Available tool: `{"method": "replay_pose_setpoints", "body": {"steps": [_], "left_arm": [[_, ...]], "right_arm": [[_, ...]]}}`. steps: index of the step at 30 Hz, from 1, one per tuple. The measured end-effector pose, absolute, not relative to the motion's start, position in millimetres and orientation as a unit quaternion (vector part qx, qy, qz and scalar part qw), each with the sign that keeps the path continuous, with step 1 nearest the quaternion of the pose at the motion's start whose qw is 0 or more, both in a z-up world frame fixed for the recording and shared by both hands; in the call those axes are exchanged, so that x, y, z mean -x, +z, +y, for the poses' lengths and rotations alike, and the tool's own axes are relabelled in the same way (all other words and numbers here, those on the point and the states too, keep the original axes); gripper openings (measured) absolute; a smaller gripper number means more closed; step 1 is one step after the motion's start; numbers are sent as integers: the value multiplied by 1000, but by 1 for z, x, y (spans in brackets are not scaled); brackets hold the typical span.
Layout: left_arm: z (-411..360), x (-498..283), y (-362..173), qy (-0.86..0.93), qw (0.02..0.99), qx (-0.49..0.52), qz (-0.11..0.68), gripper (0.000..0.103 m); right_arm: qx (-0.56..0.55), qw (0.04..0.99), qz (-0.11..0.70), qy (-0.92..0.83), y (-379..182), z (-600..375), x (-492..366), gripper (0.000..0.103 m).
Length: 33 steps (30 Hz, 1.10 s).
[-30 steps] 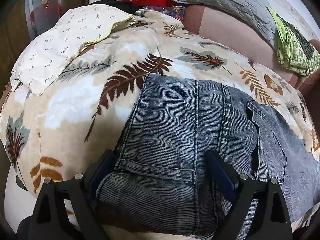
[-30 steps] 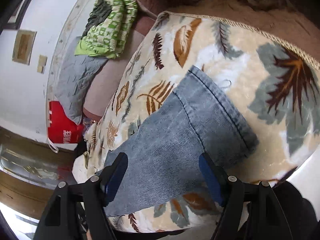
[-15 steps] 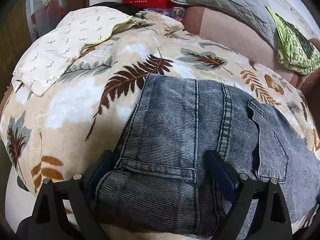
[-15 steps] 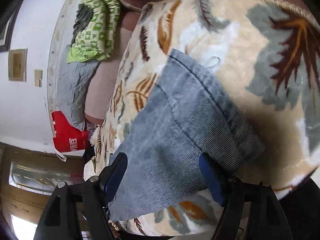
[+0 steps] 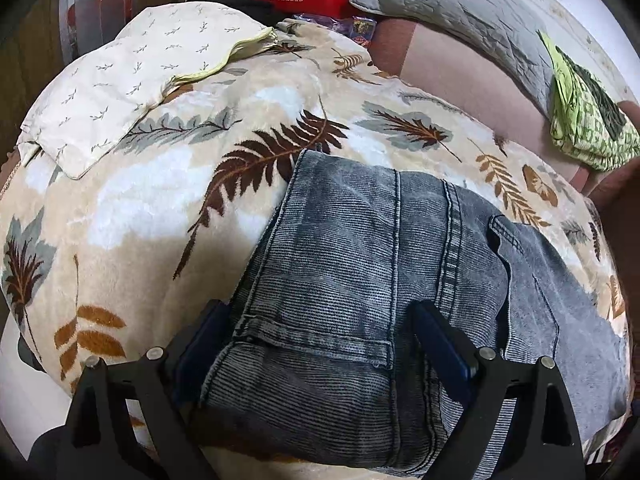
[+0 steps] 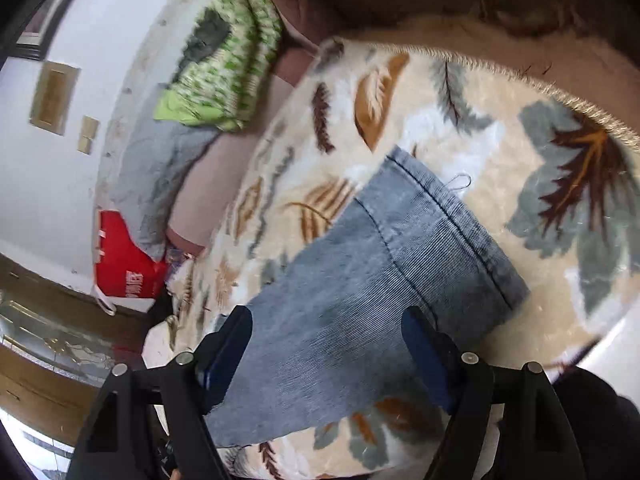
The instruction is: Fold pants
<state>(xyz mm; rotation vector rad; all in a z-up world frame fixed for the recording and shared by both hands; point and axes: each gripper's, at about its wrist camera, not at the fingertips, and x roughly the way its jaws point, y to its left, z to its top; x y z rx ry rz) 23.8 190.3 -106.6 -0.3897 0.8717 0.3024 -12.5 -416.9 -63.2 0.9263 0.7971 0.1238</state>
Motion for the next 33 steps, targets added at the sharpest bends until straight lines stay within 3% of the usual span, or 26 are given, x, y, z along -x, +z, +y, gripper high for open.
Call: {"method": "replay_pose_setpoints", "body": {"steps": [17, 25, 33], "left_arm": [[189, -18, -98, 185, 882, 174, 397, 94], [114, -25, -62, 124, 913, 98, 376, 94], [9, -57, -80, 19, 904, 12, 428, 94]], "right_arm": [[-554, 743, 373, -35, -126, -464, 33, 80], [-567, 740, 362, -11, -129, -471, 31, 81], [-551, 747, 373, -4, -123, -466, 35, 84]]}}
